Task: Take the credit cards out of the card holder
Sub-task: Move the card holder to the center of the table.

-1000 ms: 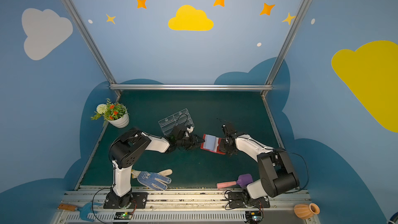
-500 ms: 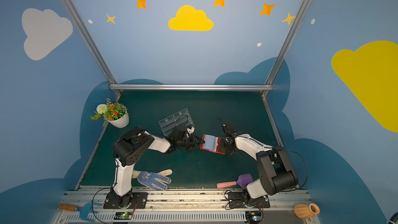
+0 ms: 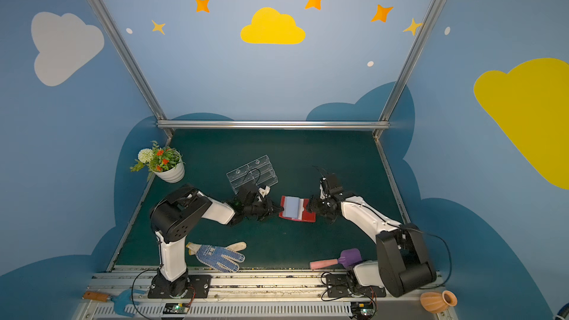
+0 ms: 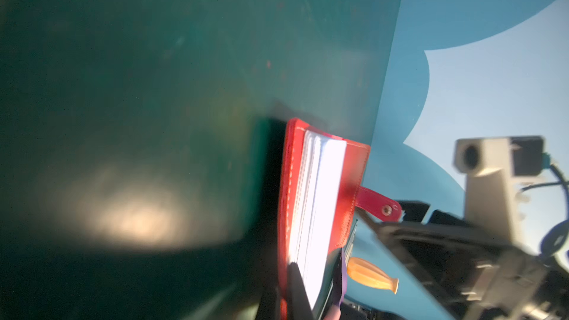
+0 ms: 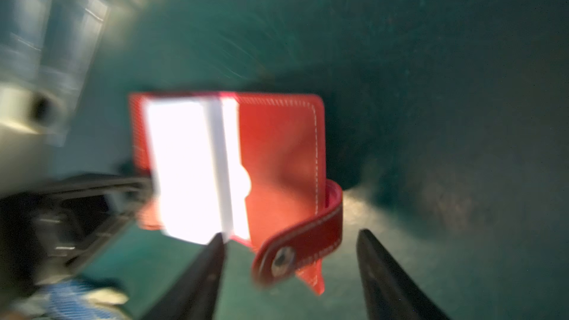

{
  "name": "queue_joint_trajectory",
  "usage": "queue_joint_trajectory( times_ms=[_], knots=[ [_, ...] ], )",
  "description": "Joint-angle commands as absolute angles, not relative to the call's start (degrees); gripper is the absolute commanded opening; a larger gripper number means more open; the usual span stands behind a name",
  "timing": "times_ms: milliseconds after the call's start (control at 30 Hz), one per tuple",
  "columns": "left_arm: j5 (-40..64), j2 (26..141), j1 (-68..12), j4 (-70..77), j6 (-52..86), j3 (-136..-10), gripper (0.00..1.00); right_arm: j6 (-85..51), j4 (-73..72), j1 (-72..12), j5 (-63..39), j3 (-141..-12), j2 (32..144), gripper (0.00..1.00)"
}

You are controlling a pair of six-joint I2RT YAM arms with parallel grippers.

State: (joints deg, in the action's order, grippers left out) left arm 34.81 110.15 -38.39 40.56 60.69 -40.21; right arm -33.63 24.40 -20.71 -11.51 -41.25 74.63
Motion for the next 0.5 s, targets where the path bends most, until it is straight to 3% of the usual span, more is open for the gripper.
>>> queue_joint_trajectory(
  times_ms=[0,133,267,467],
  knots=[
    [34.16,107.41,-37.87,42.62,60.76,-37.4,0.04,-35.55,28.56,-17.43,-15.82,-42.23,66.49,0.85],
    [32.94,104.65,-37.99,43.89,61.62,-33.48,0.04,-36.81,34.2,-14.85,-15.97,-43.2,53.97,0.92],
    [31.05,100.69,-38.7,43.65,61.87,-30.66,0.04,-37.56,37.87,-16.09,-22.84,-46.26,51.59,0.92],
    [28.25,95.08,-39.34,40.98,61.22,-27.1,0.04,-42.12,33.93,-35.98,-13.92,-50.63,63.57,0.92]
  ],
)
